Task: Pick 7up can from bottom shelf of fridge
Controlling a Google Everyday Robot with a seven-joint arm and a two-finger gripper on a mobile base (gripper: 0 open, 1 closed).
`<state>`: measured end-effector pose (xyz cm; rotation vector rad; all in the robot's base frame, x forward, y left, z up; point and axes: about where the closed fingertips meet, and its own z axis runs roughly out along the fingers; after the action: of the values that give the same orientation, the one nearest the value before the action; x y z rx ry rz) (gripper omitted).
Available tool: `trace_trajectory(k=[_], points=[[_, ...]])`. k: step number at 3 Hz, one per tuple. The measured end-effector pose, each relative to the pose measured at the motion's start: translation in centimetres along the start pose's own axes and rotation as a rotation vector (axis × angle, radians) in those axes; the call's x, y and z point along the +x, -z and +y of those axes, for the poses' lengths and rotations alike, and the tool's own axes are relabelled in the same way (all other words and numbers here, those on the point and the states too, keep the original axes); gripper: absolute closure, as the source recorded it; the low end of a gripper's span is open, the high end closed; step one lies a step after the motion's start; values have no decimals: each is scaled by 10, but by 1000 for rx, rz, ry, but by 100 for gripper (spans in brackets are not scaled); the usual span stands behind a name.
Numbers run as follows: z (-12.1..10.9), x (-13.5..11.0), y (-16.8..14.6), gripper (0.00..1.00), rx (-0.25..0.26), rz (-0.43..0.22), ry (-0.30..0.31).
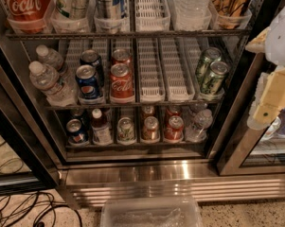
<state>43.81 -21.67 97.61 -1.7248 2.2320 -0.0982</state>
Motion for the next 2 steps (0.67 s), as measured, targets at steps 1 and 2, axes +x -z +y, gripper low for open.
trace_trajectory(k=[1,2], points=[[0,0,0,0,0,0,0],[4,5,-21,0,9,-10,-20]])
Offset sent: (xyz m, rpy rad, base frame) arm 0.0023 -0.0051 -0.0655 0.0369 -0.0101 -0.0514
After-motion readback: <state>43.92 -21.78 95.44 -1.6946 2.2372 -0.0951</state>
